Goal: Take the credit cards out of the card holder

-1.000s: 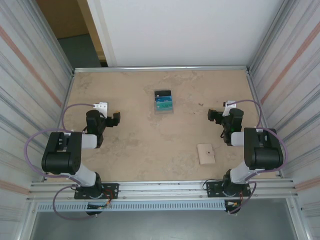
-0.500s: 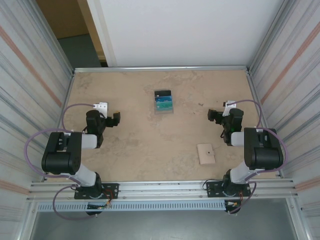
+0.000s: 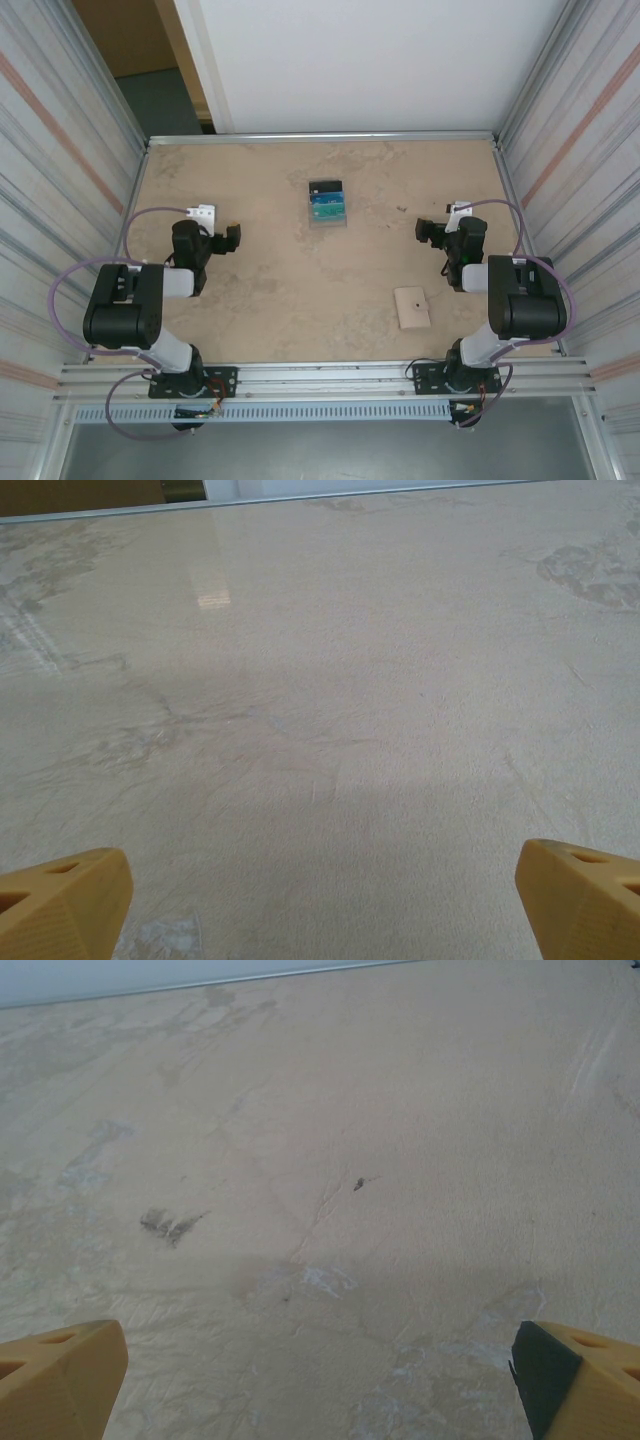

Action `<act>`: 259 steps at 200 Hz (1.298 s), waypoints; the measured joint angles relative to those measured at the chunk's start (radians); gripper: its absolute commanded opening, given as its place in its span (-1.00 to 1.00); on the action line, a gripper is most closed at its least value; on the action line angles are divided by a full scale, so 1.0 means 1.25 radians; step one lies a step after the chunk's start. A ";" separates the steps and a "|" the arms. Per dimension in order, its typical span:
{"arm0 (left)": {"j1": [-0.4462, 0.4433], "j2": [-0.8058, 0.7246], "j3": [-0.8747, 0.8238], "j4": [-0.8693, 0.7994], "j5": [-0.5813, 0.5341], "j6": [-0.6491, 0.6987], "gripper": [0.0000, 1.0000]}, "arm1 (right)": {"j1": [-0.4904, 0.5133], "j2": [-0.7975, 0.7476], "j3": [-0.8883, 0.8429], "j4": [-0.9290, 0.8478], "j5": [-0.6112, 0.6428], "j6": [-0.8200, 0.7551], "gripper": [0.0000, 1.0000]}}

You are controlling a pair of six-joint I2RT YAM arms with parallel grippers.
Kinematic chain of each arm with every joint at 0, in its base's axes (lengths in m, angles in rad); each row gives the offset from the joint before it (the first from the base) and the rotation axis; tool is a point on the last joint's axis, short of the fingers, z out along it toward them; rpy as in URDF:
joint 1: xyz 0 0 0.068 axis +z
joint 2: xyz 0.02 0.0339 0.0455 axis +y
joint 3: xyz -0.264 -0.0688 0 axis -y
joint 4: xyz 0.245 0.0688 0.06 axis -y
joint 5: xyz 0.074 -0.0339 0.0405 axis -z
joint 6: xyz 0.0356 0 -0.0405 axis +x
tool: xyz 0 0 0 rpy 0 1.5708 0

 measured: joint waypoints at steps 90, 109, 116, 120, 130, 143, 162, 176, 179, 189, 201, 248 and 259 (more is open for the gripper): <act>0.011 -0.001 0.000 -0.003 0.014 0.000 0.97 | 0.000 -0.016 0.000 -0.037 0.000 0.000 0.97; 0.015 -0.015 0.000 -0.026 0.023 0.000 0.97 | 0.000 -0.042 0.000 -0.067 0.009 0.000 0.97; 0.016 -0.024 0.000 -0.036 0.027 0.000 0.97 | 0.001 -0.057 0.000 -0.082 0.016 0.000 0.97; 0.016 -0.031 0.000 -0.041 0.028 0.000 0.97 | 0.001 -0.067 0.001 -0.090 0.020 0.001 0.97; 0.016 -0.047 0.000 -0.051 0.030 0.000 0.97 | 0.002 -0.095 0.002 -0.118 0.032 0.006 0.97; 0.016 -0.069 0.000 -0.063 0.030 -0.001 0.97 | 0.005 -0.140 0.010 -0.177 0.052 0.023 0.97; 0.015 -0.108 0.000 -0.082 0.024 -0.001 0.97 | 0.018 -0.207 0.057 -0.314 0.101 0.064 0.97; 0.009 -0.138 0.000 -0.099 0.008 0.000 0.97 | 0.038 -0.248 0.115 -0.436 0.149 0.106 0.97; 0.007 -0.143 0.000 -0.101 0.005 0.000 0.97 | 0.043 -0.255 0.129 -0.462 0.158 0.114 0.97; -0.008 -0.162 0.000 -0.114 -0.014 0.006 0.97 | 0.062 -0.276 0.175 -0.551 0.188 0.151 0.97; -0.037 -0.179 0.001 -0.124 -0.043 0.017 0.97 | 0.085 -0.299 0.217 -0.648 0.215 0.194 0.97; -0.187 -0.190 0.036 -0.181 -0.178 0.097 0.97 | 0.233 -0.385 0.246 -0.964 0.269 0.348 0.97; -0.211 -0.197 0.043 -0.187 -0.199 0.110 0.97 | 0.265 -0.403 0.243 -1.019 0.269 0.384 0.97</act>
